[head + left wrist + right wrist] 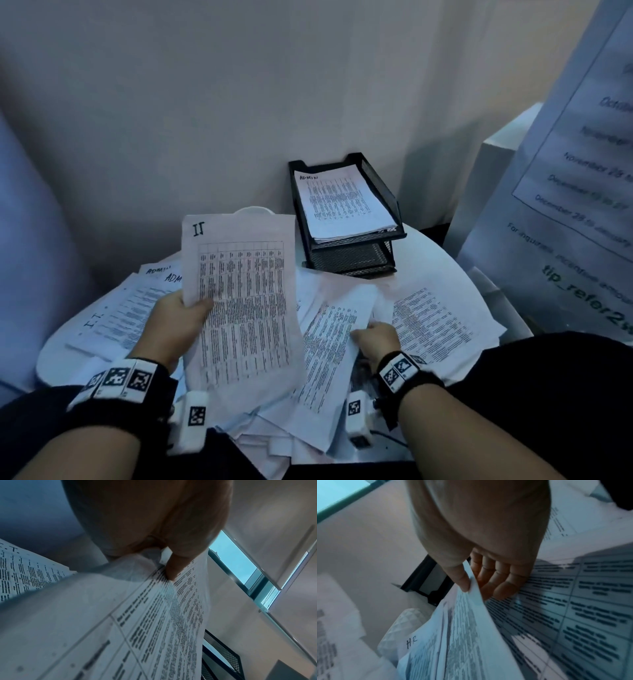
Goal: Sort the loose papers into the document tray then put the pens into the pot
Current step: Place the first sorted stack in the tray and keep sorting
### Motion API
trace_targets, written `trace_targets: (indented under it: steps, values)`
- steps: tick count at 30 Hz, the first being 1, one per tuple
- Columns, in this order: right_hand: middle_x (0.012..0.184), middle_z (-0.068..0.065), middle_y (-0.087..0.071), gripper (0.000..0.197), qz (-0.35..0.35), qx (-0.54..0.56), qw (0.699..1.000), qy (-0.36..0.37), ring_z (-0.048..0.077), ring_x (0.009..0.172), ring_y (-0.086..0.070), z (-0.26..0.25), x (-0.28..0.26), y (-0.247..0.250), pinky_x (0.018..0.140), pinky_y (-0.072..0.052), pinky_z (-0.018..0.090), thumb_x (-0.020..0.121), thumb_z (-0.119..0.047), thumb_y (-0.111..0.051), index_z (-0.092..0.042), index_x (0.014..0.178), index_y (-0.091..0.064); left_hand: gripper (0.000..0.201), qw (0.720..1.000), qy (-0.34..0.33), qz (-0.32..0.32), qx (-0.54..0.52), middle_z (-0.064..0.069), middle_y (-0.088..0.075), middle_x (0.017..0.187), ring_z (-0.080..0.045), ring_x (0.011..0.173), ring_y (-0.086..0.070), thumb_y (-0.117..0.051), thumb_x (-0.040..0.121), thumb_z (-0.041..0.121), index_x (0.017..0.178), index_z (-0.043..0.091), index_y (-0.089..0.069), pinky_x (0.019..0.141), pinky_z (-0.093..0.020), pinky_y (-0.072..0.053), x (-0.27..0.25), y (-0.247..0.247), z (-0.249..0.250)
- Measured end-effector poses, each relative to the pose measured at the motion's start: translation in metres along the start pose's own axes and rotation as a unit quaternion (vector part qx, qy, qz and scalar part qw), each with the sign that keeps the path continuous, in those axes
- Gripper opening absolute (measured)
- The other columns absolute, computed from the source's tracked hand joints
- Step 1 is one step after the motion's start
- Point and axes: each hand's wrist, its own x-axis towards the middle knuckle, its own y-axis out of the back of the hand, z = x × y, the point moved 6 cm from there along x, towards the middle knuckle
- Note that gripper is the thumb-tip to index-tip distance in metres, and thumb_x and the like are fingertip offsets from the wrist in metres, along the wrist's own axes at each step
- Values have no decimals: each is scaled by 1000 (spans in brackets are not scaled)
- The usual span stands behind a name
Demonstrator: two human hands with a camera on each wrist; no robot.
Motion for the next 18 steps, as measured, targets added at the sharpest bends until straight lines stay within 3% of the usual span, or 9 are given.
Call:
trace_targets:
  steps: [1,3,5,7,10,12,14,16,18]
  values:
    - [75,9,-63,11,17,-16,999,28,22,65,-60,-9,-2,2,58,-51,35,81,-7,-67,-9,72,-60,13,1000,2,2,3,-11,-75,88,-35,87,-71,-71,96,18,83,15,-72,84,-49,-56,0,1,0]
    - [75,6,-55,16,51,-9,995,83,21,64,-50,-34,-13,13,60,-41,30,89,-9,-59,-14,75,-54,14,1000,11,6,10,-15,-75,89,-38,88,-70,-69,97,18,84,13,-72,85,-52,-56,3,2,-2]
    - [84,3,-64,16,49,-5,989,143,20,70,-55,-65,-28,29,63,-44,30,99,-18,-56,-14,85,-60,13,1000,17,13,17,-17,-74,90,-39,87,-70,-67,96,17,85,11,-71,85,-52,-56,7,2,-1]
    - [89,3,-70,16,9,-48,977,209,19,74,-59,-100,-46,44,65,-48,31,101,-26,-59,-18,89,-63,13,999,15,24,37,-17,-72,87,-37,81,-66,-65,96,16,86,10,-70,76,-44,-53,9,1,4]
    - [86,4,-72,16,-38,-41,963,264,18,71,-61,-137,-67,68,58,-50,28,101,-22,-63,-15,87,-64,16,997,1,25,66,-13,-68,83,-30,73,-61,-59,100,18,87,13,-66,64,-34,-46,9,-2,14]
    - [91,11,-73,15,-45,26,963,265,25,76,-65,-150,-70,83,63,-58,39,100,-22,-66,-11,90,-66,23,995,-25,15,95,-13,-66,81,-29,69,-60,-55,104,21,82,19,-61,57,-31,-44,1,-7,23]
    - [95,22,-70,19,-48,115,961,247,33,79,-65,-152,-64,94,67,-60,53,99,-19,-66,-1,98,-65,24,994,-46,-5,95,-13,-69,81,-34,73,-65,-56,105,25,82,21,-62,60,-35,-48,-5,-13,28]
    - [92,25,-66,10,-40,176,962,206,34,78,-62,-144,-57,97,69,-56,51,100,-8,-61,1,101,-63,21,995,-59,-32,68,-12,-73,85,-40,82,-69,-58,104,25,85,22,-66,69,-40,-53,-11,-19,32]
    - [94,26,-68,8,-46,229,959,158,35,80,-65,-131,-52,90,77,-55,53,97,-2,-59,-6,93,-65,17,995,-68,-70,31,-14,-76,92,-41,88,-71,-60,103,23,89,23,-70,76,-42,-56,-18,-26,34]
